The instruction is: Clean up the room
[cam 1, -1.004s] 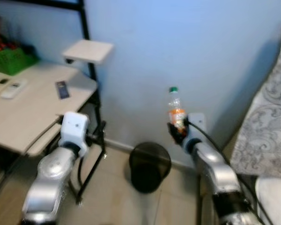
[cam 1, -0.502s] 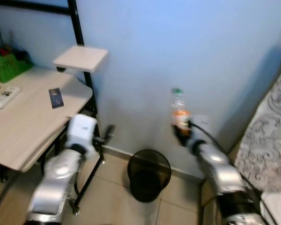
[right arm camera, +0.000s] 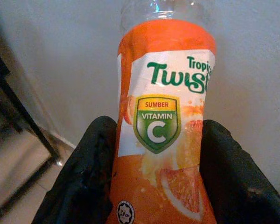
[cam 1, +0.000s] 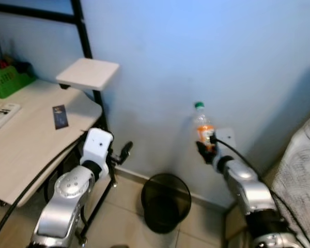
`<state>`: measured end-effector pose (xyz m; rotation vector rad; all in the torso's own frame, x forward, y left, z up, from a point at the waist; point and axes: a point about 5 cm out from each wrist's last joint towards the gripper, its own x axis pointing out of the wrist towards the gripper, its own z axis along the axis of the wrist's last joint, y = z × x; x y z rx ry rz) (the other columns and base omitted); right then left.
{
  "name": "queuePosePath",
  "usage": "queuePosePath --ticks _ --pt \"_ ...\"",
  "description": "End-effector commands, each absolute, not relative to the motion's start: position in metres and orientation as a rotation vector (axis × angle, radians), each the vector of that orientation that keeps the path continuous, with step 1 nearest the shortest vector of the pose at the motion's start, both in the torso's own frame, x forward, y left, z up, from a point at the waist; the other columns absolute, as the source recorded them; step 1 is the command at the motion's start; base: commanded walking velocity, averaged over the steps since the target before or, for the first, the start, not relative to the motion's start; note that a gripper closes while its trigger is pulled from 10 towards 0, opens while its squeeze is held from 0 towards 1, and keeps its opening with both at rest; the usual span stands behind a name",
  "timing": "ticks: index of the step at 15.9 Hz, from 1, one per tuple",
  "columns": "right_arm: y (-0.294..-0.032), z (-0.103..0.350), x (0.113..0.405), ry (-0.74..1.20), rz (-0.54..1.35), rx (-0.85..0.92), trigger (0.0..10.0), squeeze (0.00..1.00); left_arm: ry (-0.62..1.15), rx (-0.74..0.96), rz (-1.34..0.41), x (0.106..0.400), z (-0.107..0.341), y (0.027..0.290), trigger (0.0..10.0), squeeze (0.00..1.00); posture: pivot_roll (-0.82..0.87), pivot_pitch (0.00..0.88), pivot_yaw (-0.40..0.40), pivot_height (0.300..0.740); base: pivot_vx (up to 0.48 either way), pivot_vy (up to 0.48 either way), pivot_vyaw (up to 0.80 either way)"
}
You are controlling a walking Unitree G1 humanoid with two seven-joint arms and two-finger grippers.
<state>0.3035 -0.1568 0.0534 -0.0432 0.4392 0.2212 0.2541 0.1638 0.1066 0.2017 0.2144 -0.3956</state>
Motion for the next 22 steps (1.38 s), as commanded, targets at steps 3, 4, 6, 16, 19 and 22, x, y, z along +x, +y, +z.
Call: queuePosePath --ticks 3,4,6,16,19,22 --pt "-0.134 0.035 0.31 0.573 0.451 -0.251 10.0 0.0 0.318 0.323 -0.621 0.244 0.099 0.163 10.0 0.0 0.16 0.0 0.0 0.74 0.0 0.0 0.0" --pt "-0.133 0.032 0.311 0.591 0.469 -0.28 10.0 0.0 0.332 0.347 -0.651 0.243 0.099 0.164 10.0 0.0 0.16 0.0 -0.001 0.74 0.0 0.0 0.0" --pt "-0.131 0.022 0.313 0.641 0.492 -0.352 10.0 0.0 0.381 0.45 -0.766 0.24 0.098 0.17 10.0 0.0 0.17 0.0 -0.007 0.74 0.0 0.0 0.0" --pt "-0.13 0.018 0.322 0.684 0.405 -0.456 10.0 1.0 0.421 0.544 -0.843 0.243 0.1 0.178 10.0 0.0 0.19 0.0 -0.022 0.74 0.0 0.0 0.0" --pt "-0.128 0.017 0.321 0.685 0.416 -0.457 10.0 1.0 0.42 0.545 -0.845 0.243 0.1 0.177 10.0 0.0 0.19 0.0 -0.022 0.74 0.0 0.0 0.0" --pt "-0.127 0.014 0.319 0.692 0.425 -0.454 10.0 1.0 0.419 0.545 -0.85 0.243 0.099 0.176 10.0 0.0 0.18 0.0 -0.023 0.74 0.0 0.0 0.0"
